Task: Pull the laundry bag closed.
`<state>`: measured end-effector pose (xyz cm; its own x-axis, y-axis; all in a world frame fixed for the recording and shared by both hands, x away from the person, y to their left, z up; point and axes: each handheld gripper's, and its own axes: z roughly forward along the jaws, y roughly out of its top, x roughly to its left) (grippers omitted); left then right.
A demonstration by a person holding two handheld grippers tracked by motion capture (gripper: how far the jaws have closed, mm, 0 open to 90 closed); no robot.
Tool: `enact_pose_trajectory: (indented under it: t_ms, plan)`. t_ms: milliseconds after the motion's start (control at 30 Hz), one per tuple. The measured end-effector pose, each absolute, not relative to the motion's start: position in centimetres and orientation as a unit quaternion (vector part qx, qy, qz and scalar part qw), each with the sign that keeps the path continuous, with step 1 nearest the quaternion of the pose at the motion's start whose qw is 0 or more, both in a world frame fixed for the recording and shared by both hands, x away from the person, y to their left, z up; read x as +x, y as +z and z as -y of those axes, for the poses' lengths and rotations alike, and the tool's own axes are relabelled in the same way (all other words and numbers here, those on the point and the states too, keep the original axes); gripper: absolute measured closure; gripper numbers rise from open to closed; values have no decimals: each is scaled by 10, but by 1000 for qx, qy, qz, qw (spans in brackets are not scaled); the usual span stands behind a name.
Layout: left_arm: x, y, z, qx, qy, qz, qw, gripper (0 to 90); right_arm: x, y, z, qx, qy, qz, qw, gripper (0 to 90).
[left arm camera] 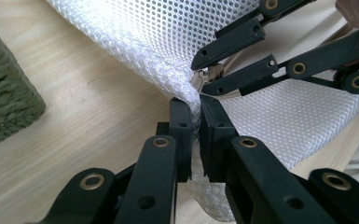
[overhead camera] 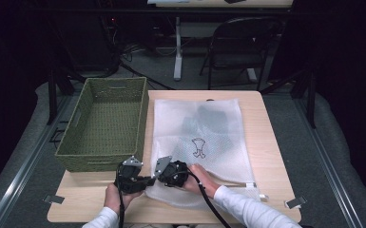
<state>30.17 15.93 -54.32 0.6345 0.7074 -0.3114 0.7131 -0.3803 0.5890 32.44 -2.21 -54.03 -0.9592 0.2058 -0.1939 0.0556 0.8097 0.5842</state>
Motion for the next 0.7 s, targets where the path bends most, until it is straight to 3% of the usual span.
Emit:
enact_pose_trajectory:
  t_ms: [700]
  plan:
    - [301,-537,-158,834,10,-414,365,863,332,-540,30,85,298,-945,102,824]
